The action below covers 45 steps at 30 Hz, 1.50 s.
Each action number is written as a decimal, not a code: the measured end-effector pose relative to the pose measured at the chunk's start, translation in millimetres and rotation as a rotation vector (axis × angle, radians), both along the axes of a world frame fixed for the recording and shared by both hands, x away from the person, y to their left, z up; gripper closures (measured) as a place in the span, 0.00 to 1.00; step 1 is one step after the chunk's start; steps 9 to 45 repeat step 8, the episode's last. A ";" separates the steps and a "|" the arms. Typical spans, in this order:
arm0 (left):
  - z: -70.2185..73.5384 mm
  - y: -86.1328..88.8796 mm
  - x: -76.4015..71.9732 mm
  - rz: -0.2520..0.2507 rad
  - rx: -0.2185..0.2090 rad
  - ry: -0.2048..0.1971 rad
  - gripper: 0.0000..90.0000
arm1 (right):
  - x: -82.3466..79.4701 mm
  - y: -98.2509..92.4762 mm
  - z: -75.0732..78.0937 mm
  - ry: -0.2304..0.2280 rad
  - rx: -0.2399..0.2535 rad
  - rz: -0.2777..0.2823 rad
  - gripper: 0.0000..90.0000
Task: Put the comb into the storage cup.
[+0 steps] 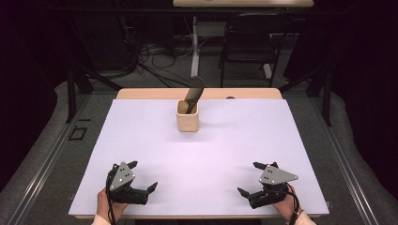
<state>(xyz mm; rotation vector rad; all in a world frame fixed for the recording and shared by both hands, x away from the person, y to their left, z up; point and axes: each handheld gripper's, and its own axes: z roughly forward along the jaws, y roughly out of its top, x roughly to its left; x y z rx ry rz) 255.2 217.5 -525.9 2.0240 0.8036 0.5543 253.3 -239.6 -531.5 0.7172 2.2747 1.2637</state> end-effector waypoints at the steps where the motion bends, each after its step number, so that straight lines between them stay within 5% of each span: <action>1: 0.0 0.2 0.1 0.000 -0.004 -0.002 0.00 | -0.1 -0.1 0.0 0.000 -0.001 0.001 0.00; 45: -1.1 -1.1 2.6 -0.004 0.009 0.011 0.00 | -0.6 -0.2 0.2 -0.003 0.000 0.001 0.00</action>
